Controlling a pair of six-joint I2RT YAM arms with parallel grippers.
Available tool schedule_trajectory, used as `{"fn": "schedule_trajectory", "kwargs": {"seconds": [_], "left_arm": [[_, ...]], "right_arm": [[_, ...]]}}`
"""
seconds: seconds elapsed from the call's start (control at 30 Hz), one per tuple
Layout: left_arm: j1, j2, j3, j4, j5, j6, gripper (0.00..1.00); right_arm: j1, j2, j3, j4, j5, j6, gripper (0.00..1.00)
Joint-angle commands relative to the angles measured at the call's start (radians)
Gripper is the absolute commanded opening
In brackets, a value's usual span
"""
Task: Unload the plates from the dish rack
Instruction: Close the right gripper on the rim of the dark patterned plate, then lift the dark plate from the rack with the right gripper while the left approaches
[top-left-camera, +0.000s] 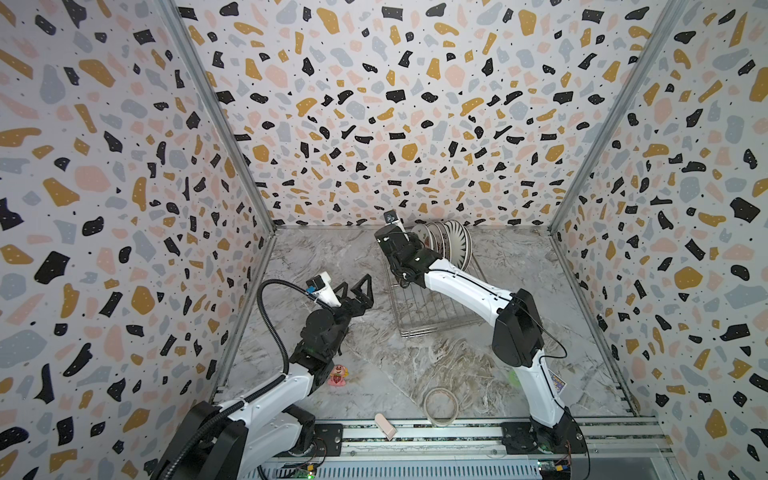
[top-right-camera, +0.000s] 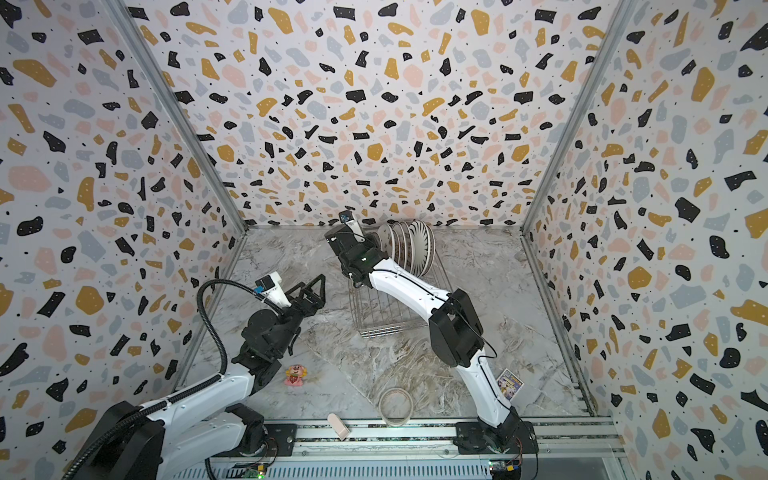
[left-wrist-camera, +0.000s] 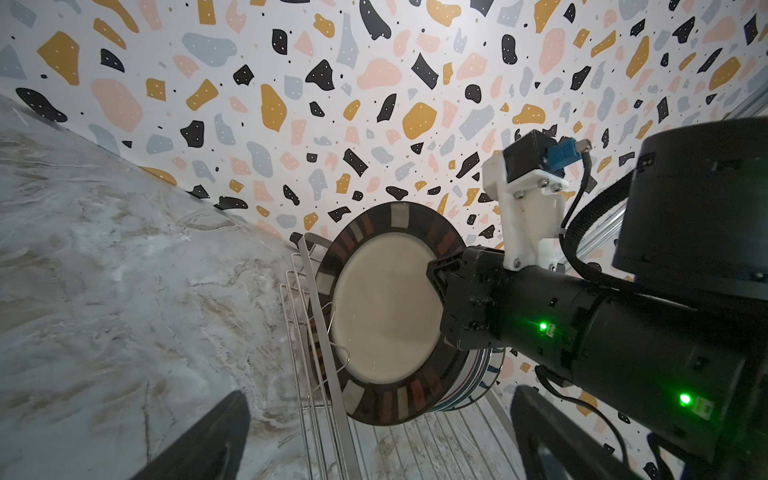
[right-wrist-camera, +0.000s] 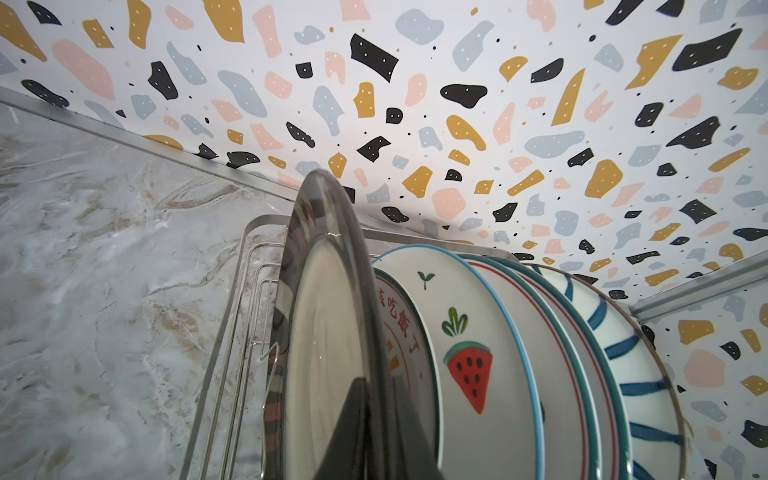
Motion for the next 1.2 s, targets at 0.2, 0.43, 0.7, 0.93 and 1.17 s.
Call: {"fn": "schedule_trajectory", "kwargs": {"seconds": [0.2, 0.43, 0.7, 0.93, 1.17], "left_arm": [[-0.005, 0.017, 0.014, 0.068, -0.011, -0.006, 1.0], [-0.004, 0.021, 0.02, 0.069, -0.003, -0.005, 1.0], [-0.005, 0.0, 0.104, -0.069, 0.106, 0.119, 1.0], [-0.005, -0.002, 0.064, 0.038, 0.215, 0.113, 1.0], [-0.005, 0.004, 0.065, 0.057, 0.324, 0.081, 1.0]], "right_arm": [[0.031, -0.207, -0.051, 0.205, 0.136, -0.092, 0.06], [0.039, -0.345, -0.21, 0.297, 0.081, -0.097, 0.06], [0.031, -0.613, -0.534, 0.47, -0.031, -0.047, 0.04], [-0.121, -0.847, -0.79, 0.546, -0.457, 0.148, 0.02], [-0.322, -0.966, -0.976, 0.646, -0.902, 0.332, 0.03]]}}
